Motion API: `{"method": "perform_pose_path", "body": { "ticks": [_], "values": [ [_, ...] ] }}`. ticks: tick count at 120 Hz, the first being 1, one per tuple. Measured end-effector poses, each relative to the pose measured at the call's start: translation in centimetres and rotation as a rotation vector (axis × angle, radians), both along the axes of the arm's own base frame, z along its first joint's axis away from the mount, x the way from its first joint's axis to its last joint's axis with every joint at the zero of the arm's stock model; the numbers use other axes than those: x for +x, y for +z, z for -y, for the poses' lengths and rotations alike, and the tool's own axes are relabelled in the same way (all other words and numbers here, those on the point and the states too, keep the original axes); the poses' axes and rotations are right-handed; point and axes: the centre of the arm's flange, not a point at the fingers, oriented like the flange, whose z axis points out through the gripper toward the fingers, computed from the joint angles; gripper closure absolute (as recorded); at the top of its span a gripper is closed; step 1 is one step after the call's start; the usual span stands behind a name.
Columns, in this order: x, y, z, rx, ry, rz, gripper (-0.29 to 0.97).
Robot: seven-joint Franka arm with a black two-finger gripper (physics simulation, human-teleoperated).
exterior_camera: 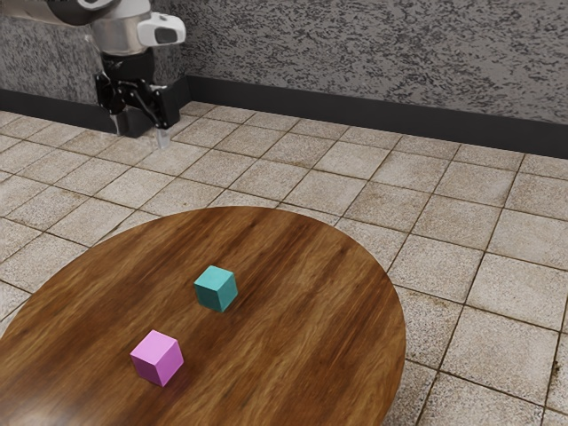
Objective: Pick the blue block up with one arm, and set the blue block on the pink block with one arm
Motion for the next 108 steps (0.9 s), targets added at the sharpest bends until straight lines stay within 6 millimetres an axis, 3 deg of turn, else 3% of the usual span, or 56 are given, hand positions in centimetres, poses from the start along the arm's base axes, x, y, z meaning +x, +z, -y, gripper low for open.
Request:
{"method": "perform_pose_path", "body": {
  "ticks": [9,18,28,33,39,50,56,66,80,95,108],
  "values": [
    [0.2,0.8,1.6,-0.001,-0.033,0.042,0.00],
    [-0.4,3.1,3.2,-0.007,-0.064,0.088,0.00],
    [-3.6,3.7,3.4,-0.020,-0.069,0.079,0.00],
    [-5.8,2.5,1.9,-0.021,-0.040,0.060,0.00],
    [-7.8,-0.8,1.0,-0.023,-0.051,0.027,0.00],
    [-8.8,-6.8,0.5,-0.032,-0.164,0.006,0.00],
    [-8.4,-8.5,0.6,-0.036,-0.257,0.013,0.00],
    [-7.7,-9.4,0.6,-0.032,-0.403,0.033,0.00],
    [-6.3,-13.7,-0.9,-0.038,-0.565,0.050,0.00],
    [-4.6,-17.2,-1.2,-0.031,-0.739,0.073,0.00],
    [-3.2,-18.6,-1.2,-0.011,-0.876,0.104,0.00]
  ]
}}
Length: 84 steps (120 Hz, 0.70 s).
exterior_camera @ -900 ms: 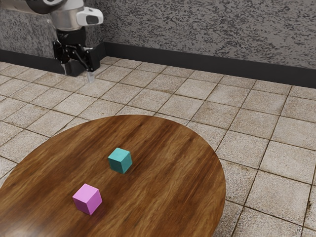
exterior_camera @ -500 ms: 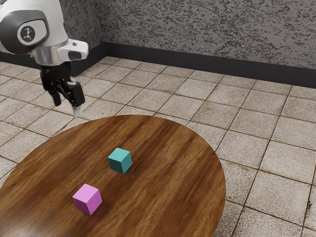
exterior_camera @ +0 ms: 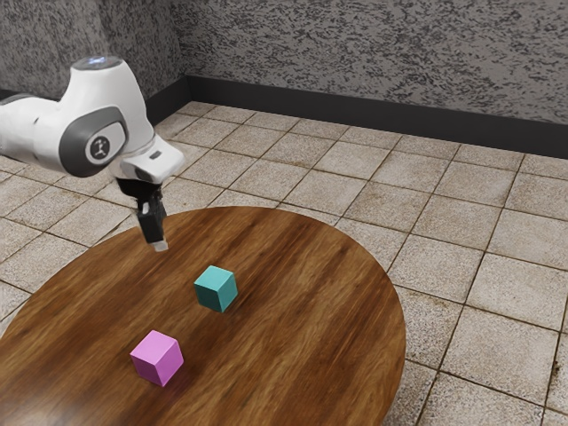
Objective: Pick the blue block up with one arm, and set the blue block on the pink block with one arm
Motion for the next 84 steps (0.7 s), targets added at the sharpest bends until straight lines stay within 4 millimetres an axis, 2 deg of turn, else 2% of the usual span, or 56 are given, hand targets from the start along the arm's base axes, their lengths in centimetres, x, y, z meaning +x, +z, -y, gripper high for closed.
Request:
{"method": "perform_pose_path", "body": {
  "ticks": [5,23,56,72,84],
  "values": [
    [0.5,-0.4,0.0,0.004,-0.046,0.014,0.00],
    [2.3,-4.1,-0.1,0.015,-0.187,-0.002,0.00],
    [4.9,-9.3,0.2,0.023,-0.385,-0.057,0.00],
    [5.4,-10.9,0.9,0.021,-0.463,-0.076,0.00],
    [7.0,-11.9,1.1,0.012,-0.500,-0.078,0.00]
  ]
}}
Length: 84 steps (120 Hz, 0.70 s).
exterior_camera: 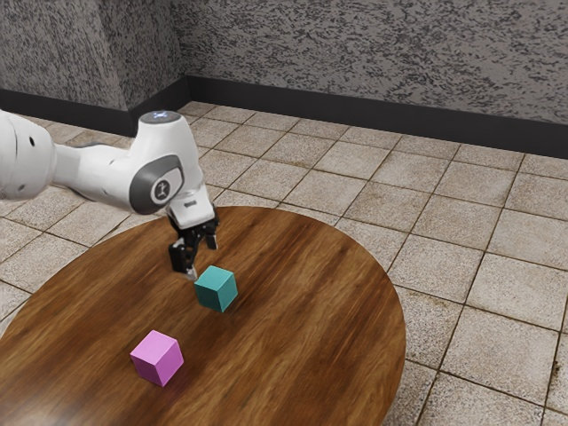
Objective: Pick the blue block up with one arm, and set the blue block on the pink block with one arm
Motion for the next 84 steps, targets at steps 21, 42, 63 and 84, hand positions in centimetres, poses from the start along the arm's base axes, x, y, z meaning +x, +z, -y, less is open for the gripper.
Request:
{"method": "perform_pose_path", "body": {
  "ticks": [21,42,63,84],
  "values": [
    [1.1,-1.8,0.0,-0.012,-0.045,-0.019,0.00],
    [1.9,-3.4,0.0,-0.023,-0.078,-0.037,0.00],
    [2.4,-5.7,-0.1,-0.030,-0.104,-0.068,0.00],
    [2.4,-7.8,-0.2,-0.036,-0.123,-0.098,0.00]
  ]
}}
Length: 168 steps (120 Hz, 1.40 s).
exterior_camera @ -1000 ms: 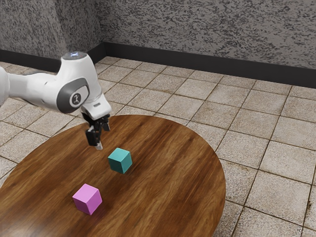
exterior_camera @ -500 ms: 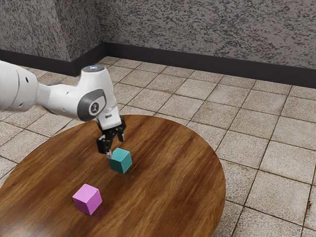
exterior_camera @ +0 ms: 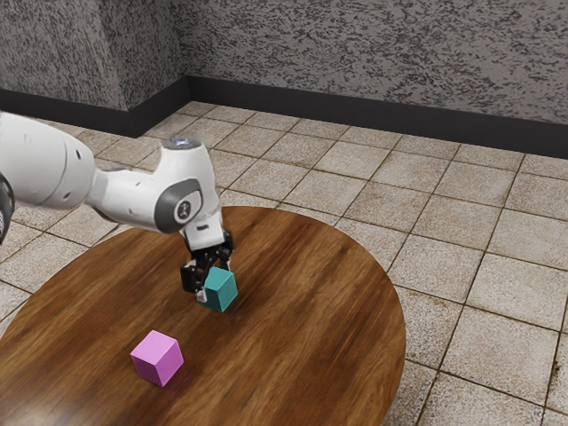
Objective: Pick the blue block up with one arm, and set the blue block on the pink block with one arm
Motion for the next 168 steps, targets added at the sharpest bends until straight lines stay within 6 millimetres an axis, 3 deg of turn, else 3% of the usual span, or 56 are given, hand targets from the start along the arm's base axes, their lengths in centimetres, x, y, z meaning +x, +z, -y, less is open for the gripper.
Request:
{"method": "perform_pose_path", "body": {
  "ticks": [36,49,57,70,78,95,106,115,131,144,157,168],
  "values": [
    [1.1,-1.6,-0.1,-0.010,-0.017,-0.003,0.01],
    [1.2,-1.8,0.0,-0.024,-0.008,-0.001,0.24],
    [1.2,-1.7,0.0,-0.035,0.002,0.006,0.28],
    [1.2,-0.1,0.0,-0.045,0.010,0.031,0.38],
    [0.6,3.5,0.0,-0.050,0.012,0.073,0.42],
    [-2.9,10.9,-0.6,-0.052,0.019,0.135,0.40],
    [-6.3,13.7,-3.1,-0.049,0.063,0.145,0.39],
    [-8.6,14.8,-4.7,-0.047,0.093,0.138,0.40],
    [-12.3,16.0,-2.9,-0.050,0.058,0.130,0.40],
    [-15.5,16.6,-4.7,-0.060,0.094,0.128,0.39],
    [-16.8,15.5,-5.3,-0.067,0.104,0.093,0.39],
    [-17.8,13.9,-4.5,-0.071,0.086,0.053,0.39]
  ]
}}
